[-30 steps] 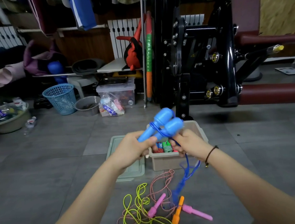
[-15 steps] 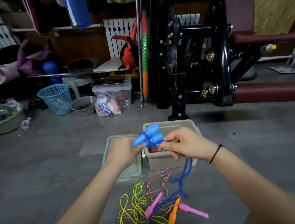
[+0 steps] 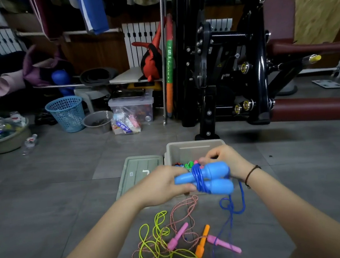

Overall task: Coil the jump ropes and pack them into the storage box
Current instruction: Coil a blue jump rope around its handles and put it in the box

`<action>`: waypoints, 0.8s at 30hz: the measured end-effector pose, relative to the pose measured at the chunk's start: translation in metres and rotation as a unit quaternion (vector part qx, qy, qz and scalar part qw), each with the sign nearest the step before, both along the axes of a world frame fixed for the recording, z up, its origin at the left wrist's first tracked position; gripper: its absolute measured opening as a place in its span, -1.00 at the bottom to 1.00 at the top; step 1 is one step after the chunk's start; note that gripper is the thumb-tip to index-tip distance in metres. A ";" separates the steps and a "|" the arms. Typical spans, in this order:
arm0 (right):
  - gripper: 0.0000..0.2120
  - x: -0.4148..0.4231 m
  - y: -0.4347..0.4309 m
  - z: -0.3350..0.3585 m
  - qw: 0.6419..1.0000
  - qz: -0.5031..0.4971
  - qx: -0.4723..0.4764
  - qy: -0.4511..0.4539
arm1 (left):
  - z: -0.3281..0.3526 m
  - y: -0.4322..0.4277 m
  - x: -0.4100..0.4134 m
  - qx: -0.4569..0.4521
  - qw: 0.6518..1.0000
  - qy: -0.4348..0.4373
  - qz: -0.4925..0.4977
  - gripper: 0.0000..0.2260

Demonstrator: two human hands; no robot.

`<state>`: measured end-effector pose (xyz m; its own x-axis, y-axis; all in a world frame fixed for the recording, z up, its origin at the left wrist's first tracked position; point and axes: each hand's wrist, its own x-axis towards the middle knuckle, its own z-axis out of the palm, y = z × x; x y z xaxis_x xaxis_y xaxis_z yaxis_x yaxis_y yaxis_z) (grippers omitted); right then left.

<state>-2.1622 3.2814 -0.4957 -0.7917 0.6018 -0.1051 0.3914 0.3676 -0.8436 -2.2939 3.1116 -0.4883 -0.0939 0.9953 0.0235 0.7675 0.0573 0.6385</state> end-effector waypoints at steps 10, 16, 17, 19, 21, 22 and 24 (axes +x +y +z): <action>-0.29 -0.003 -0.033 0.005 0.946 0.031 -0.291 0.139 | 0.013 -0.007 -0.009 0.029 0.948 -0.281 0.144 -0.76; -0.52 -0.002 -0.034 0.006 0.962 -0.053 -0.226 0.142 | 0.003 0.000 0.002 0.004 0.960 -0.243 0.137 -0.78; -0.62 -0.002 -0.035 0.006 0.963 -0.068 -0.219 0.143 | 0.000 0.001 0.004 0.003 0.956 -0.258 0.140 -0.80; -0.74 -0.002 -0.036 0.007 0.958 -0.098 -0.217 0.163 | -0.005 0.004 0.005 0.008 0.929 -0.341 0.147 -0.82; -0.75 -0.002 -0.037 0.011 0.947 -0.131 -0.220 0.194 | -0.008 0.007 0.000 0.056 0.877 -0.442 0.180 -0.85; -0.73 -0.002 -0.037 0.012 0.938 -0.150 -0.227 0.213 | -0.008 0.009 -0.004 0.086 0.862 -0.454 0.211 -0.84; -0.70 -0.002 -0.036 0.012 0.924 -0.179 -0.238 0.239 | -0.007 0.011 -0.007 0.117 0.896 -0.330 0.272 -0.72</action>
<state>-2.1643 3.2453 -0.4836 -0.5751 0.8099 -0.1152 -0.0436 -0.1710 -0.9843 -2.3011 3.1222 -0.4955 -0.6340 0.7732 -0.0129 0.1175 0.1128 0.9867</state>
